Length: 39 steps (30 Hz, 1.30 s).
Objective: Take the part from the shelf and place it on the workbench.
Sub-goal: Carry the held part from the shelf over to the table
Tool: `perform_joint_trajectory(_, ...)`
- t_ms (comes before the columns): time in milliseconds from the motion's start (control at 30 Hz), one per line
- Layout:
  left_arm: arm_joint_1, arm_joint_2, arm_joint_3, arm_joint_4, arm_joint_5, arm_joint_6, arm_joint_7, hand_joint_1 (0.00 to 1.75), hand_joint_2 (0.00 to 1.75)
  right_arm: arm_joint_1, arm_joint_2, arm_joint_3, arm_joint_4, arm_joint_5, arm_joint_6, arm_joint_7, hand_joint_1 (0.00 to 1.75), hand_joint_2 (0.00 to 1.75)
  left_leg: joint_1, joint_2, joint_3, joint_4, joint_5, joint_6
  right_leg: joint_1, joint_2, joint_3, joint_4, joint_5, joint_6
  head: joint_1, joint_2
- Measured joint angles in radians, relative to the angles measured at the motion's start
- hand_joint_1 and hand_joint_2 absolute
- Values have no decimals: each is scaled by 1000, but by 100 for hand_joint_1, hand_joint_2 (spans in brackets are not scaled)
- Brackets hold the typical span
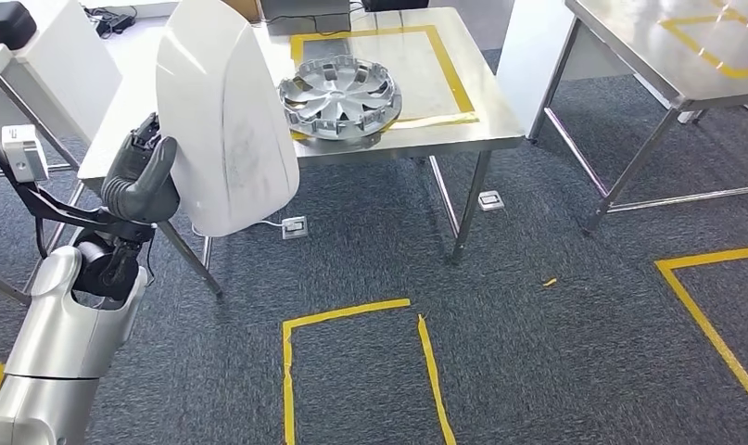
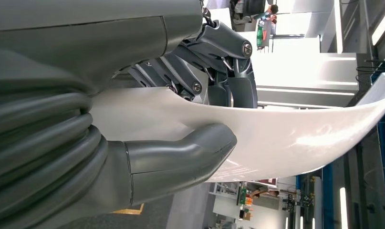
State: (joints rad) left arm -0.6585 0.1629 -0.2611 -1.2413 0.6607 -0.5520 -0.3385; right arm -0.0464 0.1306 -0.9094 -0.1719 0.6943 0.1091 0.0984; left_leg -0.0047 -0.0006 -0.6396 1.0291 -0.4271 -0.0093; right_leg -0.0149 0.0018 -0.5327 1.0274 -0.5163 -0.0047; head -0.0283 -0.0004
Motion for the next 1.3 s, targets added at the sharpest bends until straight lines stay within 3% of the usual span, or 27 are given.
perform_joint_trajectory(67,0,0,0,-2,-1,0,0,175,175,-1,0,0,0,1,1,-2,0,0,0,-2,13,-6,-3,14,2,-1,5,4,-2,13,0,0)
perform_joint_trajectory(133,-3,1,1,-4,-2,1,-1,175,175,-1,0,0,0,2,1,-3,0,0,4,-4,32,-11,-7,28,1,-1,-13,52,-3,21,2,0)
perform_joint_trajectory(200,-6,0,2,-4,-3,1,0,175,175,-3,0,0,0,3,2,-2,0,0,5,-5,48,-14,-18,39,0,-1,-83,164,-28,27,4,0)
perform_joint_trajectory(267,-3,-1,1,-4,-6,1,0,175,175,-4,0,0,0,3,1,-1,0,0,3,-7,60,-13,-33,42,1,-1,-169,269,-71,32,4,0)
perform_joint_trajectory(300,-1,-1,1,-4,-8,1,0,175,175,-2,0,0,0,3,1,0,0,0,2,-8,68,-13,-41,42,1,-1,-196,285,-77,33,5,0)
perform_joint_trajectory(333,1,-1,1,-4,-8,1,0,175,175,-1,0,0,0,3,1,0,0,0,1,-10,79,-13,-50,41,2,-1,-205,266,-62,32,5,0)
perform_joint_trajectory(433,2,-1,1,-4,-8,1,0,175,175,3,0,0,0,4,1,1,0,0,0,-12,116,-11,-82,32,7,-1,-159,78,69,19,5,0)
perform_joint_trajectory(500,3,-1,1,-4,-9,2,1,175,175,4,0,0,0,6,1,2,0,0,-3,-13,131,-11,-99,22,12,0,-134,4,110,8,5,0)
perform_joint_trajectory(600,4,1,3,-9,-9,4,0,175,175,5,0,0,0,9,2,3,0,0,-5,-14,140,8,-97,5,9,0,-107,-10,104,-11,5,0)
perform_joint_trajectory(633,3,2,4,-11,-9,4,0,175,175,6,0,0,0,9,1,3,0,0,-5,-13,128,38,-94,0,6,0,-94,-13,98,-17,2,0)
perform_joint_trajectory(700,3,3,6,-12,-8,4,0,175,175,5,1,0,0,9,1,5,0,0,-1,-9,61,146,-113,-10,2,0,-70,-17,81,-25,-2,0)
perform_joint_trajectory(767,6,4,7,-12,-8,3,1,175,175,4,0,0,0,10,0,9,0,0,5,-7,-27,255,-168,-19,2,2,-49,-17,61,-26,-3,0)
perform_joint_trajectory(800,9,4,7,-11,-8,3,2,175,175,5,0,0,0,10,0,10,0,0,7,-6,-56,276,-192,-21,2,2,-37,-17,51,-25,-3,0)
perform_joint_trajectory(833,10,4,7,-10,-8,3,2,175,175,7,0,0,0,10,-1,11,0,0,8,-5,-72,266,-197,-22,1,3,-22,-17,39,-24,-3,0)
perform_joint_trajectory(867,10,4,7,-8,-8,3,2,175,175,8,1,0,0,10,-1,12,0,0,9,-5,-73,227,-179,-22,1,3,-6,-17,26,-22,-3,0)
perform_joint_trajectory(967,9,3,7,-3,-8,3,4,175,175,6,1,-1,0,10,-1,11,0,0,7,1,-47,43,-15,-11,2,4,37,-14,-16,-11,-4,0)
perform_joint_trajectory(1000,9,3,6,-1,-8,3,5,175,175,6,1,-1,0,10,-1,11,0,0,5,3,-39,11,24,-5,3,4,45,-15,-30,-4,-5,0)
perform_joint_trajectory(1033,8,2,6,1,-8,3,6,175,175,5,1,-1,0,10,-1,11,0,0,4,4,-35,-1,37,2,5,4,52,-11,-37,3,-5,0)
perform_joint_trajectory(1100,3,0,5,0,-8,3,7,175,175,2,0,-1,0,10,-2,11,0,0,5,1,-17,1,28,19,5,3,48,18,-30,15,-4,0)
perform_joint_trajectory(1133,-1,-1,5,0,-8,2,6,175,175,1,0,-1,0,10,-2,10,0,0,6,0,-7,-2,21,27,5,3,31,58,-17,19,-3,0)
perform_joint_trajectory(1200,-6,-5,5,-1,-8,2,6,175,175,-2,-1,-1,0,10,-1,10,0,0,6,-1,14,-5,4,39,3,2,-45,168,-15,24,-2,0)
perform_joint_trajectory(1267,-7,-9,4,1,-8,2,6,175,175,-3,0,-1,0,10,-1,10,0,0,5,-4,35,-6,-18,45,4,2,-134,264,-69,28,0,0)
perform_joint_trajectory(1300,-7,-11,3,3,-8,2,6,175,175,-2,-1,-1,0,10,-2,10,0,0,3,-6,49,-6,-31,45,4,2,-167,282,-100,30,0,0)
